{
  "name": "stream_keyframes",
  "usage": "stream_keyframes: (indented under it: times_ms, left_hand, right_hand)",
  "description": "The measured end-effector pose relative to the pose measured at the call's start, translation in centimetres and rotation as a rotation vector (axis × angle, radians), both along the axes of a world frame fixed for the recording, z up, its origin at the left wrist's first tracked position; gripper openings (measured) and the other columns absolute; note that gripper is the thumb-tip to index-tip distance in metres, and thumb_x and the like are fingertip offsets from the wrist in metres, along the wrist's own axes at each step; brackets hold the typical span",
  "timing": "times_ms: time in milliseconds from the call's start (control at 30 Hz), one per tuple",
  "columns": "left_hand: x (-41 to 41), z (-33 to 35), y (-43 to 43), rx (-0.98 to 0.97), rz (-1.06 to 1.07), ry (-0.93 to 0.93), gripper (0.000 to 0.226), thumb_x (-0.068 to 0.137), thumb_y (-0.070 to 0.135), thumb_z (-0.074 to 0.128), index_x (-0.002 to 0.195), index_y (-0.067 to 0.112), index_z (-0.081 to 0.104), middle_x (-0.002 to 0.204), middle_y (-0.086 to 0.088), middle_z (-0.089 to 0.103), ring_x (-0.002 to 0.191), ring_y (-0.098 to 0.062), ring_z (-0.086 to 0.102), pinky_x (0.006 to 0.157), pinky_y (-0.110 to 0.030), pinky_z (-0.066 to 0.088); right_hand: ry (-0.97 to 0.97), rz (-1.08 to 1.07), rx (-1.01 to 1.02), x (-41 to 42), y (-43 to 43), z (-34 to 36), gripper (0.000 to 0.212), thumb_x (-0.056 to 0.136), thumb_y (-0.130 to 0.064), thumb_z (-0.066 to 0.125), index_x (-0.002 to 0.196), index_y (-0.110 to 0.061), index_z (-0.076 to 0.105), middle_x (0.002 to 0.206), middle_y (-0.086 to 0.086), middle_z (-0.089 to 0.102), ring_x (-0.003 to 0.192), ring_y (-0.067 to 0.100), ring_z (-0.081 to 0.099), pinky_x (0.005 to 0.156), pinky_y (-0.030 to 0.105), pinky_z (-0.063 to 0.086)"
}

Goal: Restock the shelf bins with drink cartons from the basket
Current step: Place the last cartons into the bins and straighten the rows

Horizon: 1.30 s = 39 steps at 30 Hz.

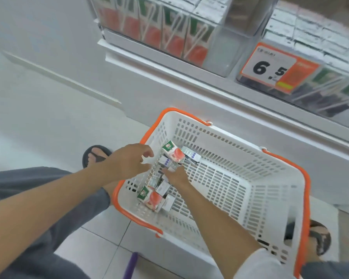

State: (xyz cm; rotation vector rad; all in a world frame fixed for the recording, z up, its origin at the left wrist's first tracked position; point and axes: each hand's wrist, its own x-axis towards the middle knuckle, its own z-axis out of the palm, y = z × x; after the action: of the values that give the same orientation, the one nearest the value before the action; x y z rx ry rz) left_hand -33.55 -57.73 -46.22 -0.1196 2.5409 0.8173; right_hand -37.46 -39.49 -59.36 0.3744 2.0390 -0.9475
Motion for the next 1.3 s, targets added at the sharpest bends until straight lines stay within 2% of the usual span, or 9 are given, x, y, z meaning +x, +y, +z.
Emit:
stream_keyframes:
  times_ms: [200,367,433,500,600,767,933,1133,1300]
  left_hand:
    - [-0.3,-0.9,1.0,0.084,0.06,0.007,0.025,0.089,0.016,0.062,0.112,0.028,0.058,0.11,0.009,0.056,0.09,-0.009,0.06,0.078,-0.027,0.051]
    - [-1.8,-1.5,4.7,0.261,0.047,-0.02,0.069,0.081,0.016,0.075,0.14,0.028,0.041,0.137,0.016,0.042,0.113,-0.003,0.045,0.092,-0.02,0.04]
    - [-2.0,-1.9,6.9,0.408,0.064,-0.165,0.086,0.076,0.017,0.081,0.147,0.027,0.034,0.134,0.02,0.039,0.117,-0.002,0.041,0.086,-0.014,0.042]
    - [-2.0,-2.9,7.9,0.551,0.184,-0.258,0.068,0.076,0.01,0.081,0.136,0.015,0.05,0.121,0.004,0.059,0.099,-0.009,0.064,0.072,-0.017,0.055]
    - [-1.9,-3.8,7.6,0.589,0.384,-0.22,0.032,0.077,0.003,0.078,0.106,0.006,0.062,0.084,-0.008,0.068,0.061,-0.01,0.069,0.056,-0.018,0.054]
    - [-2.8,-4.7,6.3,0.638,0.557,-0.193,0.022,0.079,0.003,0.076,0.091,0.016,0.063,0.069,-0.002,0.073,0.063,-0.014,0.071,0.056,-0.02,0.056]
    - [-3.6,-5.9,6.5,0.609,0.546,-0.202,0.025,0.079,0.004,0.076,0.097,0.015,0.063,0.075,-0.004,0.074,0.063,-0.014,0.071,0.055,-0.017,0.054]
    - [-3.7,-7.4,7.6,0.61,0.564,-0.231,0.03,0.078,0.005,0.077,0.102,0.014,0.063,0.076,-0.001,0.074,0.065,-0.014,0.072,0.055,-0.016,0.053]
    - [-4.5,-6.4,8.0,0.612,0.509,-0.231,0.029,0.08,0.014,0.077,0.104,0.022,0.062,0.078,0.003,0.075,0.069,-0.012,0.073,0.057,-0.019,0.056]
  right_hand:
    - [0.048,-0.031,0.033,-0.9,1.9,0.9,0.086,0.083,-0.028,0.068,0.149,-0.003,0.017,0.082,-0.001,0.054,0.066,0.01,0.056,0.052,0.025,0.044]
    - [0.164,0.185,-0.274,-3.1,7.2,8.7,0.034,0.076,-0.019,0.073,0.102,-0.036,0.061,0.094,-0.013,0.07,0.071,0.0,0.064,0.052,0.01,0.046]
    - [0.104,0.235,-0.484,-4.0,8.4,11.5,0.033,0.078,-0.024,0.077,0.102,-0.043,0.066,0.101,-0.017,0.072,0.09,-0.001,0.068,0.075,0.011,0.052]
    - [0.069,0.213,-0.562,-5.0,9.4,12.1,0.035,0.079,-0.039,0.076,0.113,-0.04,0.066,0.112,-0.009,0.071,0.104,0.008,0.067,0.093,0.023,0.052]
    - [0.24,0.081,-0.353,-6.4,11.0,9.1,0.041,0.088,-0.029,0.069,0.127,-0.023,0.06,0.128,0.0,0.062,0.11,0.012,0.062,0.087,0.022,0.05]
    - [0.273,0.098,-0.101,-6.1,10.9,0.2,0.072,0.087,-0.019,0.073,0.148,-0.018,0.036,0.153,0.002,0.037,0.114,0.014,0.052,0.068,0.008,0.045]
    - [0.403,0.148,0.055,-4.7,9.0,-6.1,0.077,0.083,-0.014,0.074,0.147,-0.02,0.03,0.133,0.005,0.044,0.12,0.02,0.045,0.095,0.028,0.041]
    - [0.5,0.165,0.139,-5.6,8.6,-7.5,0.029,0.086,-0.01,0.065,0.104,-0.016,0.043,0.097,0.006,0.06,0.083,0.024,0.06,0.057,0.032,0.042]
    - [0.65,0.218,0.121,-6.3,12.2,-1.5,0.027,0.084,-0.024,0.063,0.107,-0.012,0.057,0.093,0.002,0.059,0.082,0.02,0.054,0.068,0.031,0.043]
